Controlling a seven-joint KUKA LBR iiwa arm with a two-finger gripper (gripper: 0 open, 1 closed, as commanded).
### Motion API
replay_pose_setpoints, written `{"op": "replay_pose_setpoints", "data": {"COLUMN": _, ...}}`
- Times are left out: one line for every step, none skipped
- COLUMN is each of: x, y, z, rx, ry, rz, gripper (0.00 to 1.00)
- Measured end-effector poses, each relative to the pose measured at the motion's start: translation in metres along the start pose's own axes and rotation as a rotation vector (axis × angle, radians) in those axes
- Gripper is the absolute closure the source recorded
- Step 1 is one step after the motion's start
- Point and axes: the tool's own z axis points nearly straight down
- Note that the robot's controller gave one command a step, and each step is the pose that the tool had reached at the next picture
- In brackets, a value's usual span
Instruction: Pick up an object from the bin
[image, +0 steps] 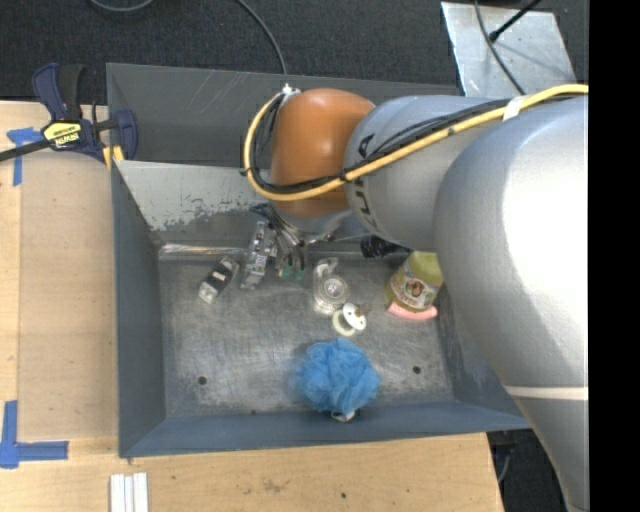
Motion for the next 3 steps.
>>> {"op": "replay_pose_setpoints", "data": {"x": -0.004, "y": -0.004, "z": -0.027, "rx": 0.000, "ry": -0.002, "rz": -0.011, "gripper": 1.00}}
{"op": "replay_pose_setpoints", "data": {"x": -0.002, "y": -0.009, "z": -0.072, "rx": 0.003, "ry": 0.006, "rz": 0.011, "gripper": 1.00}}
{"op": "replay_pose_setpoints", "data": {"x": 0.016, "y": -0.060, "z": -0.020, "rx": 0.003, "ry": 0.005, "rz": -0.155, "gripper": 0.00}}
